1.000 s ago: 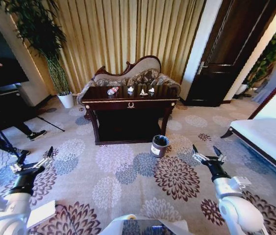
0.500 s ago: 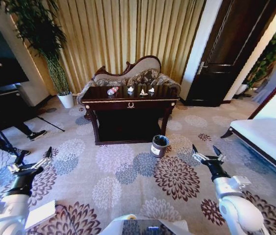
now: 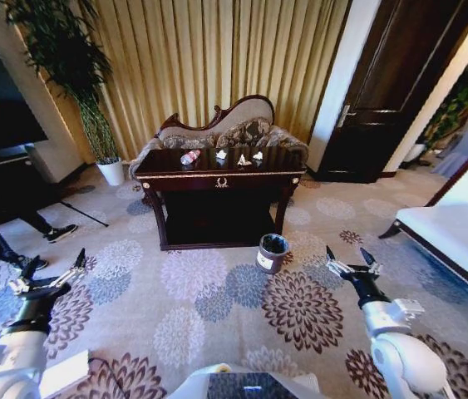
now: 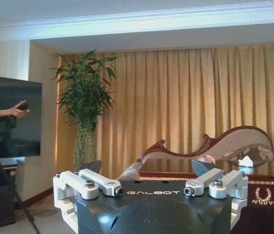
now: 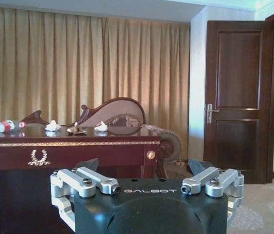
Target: Move to the front of the table and place the trash on the table into the trash bin.
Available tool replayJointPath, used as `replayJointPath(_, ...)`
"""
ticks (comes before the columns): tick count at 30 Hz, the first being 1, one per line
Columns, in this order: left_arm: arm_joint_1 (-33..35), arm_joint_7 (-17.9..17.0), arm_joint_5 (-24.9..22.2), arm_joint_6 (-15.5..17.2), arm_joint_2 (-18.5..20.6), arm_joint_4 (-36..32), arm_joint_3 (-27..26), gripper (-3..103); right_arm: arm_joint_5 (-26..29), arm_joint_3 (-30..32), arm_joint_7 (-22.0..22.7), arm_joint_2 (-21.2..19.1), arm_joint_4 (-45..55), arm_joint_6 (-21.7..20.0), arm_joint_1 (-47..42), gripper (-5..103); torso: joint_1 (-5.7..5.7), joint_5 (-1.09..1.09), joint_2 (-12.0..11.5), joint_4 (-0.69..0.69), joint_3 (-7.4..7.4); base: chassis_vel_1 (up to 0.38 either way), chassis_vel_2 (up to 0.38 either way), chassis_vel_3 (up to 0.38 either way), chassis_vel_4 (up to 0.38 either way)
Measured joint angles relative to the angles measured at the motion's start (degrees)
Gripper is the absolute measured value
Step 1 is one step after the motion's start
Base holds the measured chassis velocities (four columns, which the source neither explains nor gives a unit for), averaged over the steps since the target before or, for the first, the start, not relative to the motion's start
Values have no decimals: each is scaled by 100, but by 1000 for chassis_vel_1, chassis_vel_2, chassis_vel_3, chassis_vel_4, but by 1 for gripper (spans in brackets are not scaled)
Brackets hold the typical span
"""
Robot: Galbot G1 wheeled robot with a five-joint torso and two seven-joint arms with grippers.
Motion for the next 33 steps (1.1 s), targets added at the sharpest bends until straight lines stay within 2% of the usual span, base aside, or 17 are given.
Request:
replayJointPath(4, 5, 2, -5, -4, 0, 1, -15, 100, 5, 2, -1, 0, -10, 16, 0, 100, 1, -7, 0, 0, 0, -268, 243, 248, -263)
replayJointPath(8, 10, 10, -9, -12, 1, -1, -29, 100, 6, -2, -3, 6, -13, 22, 2, 100, 2, 1, -1, 2, 1, -182, 289, 200, -270)
replayJointPath(11, 15, 14, -10, -32, -2, -1, -30, 100, 6, -5, -4, 14, -16, 35, 2, 100, 2, -5, 0, 2, 0, -239, 245, 240, -229)
replayJointPath(33, 67, 70, -15, -172, -41, 33, -21, 100, 5, -25, -5, 41, -34, 108, -7, 100, 0, -1, 0, 3, 0, -204, 205, 211, -210)
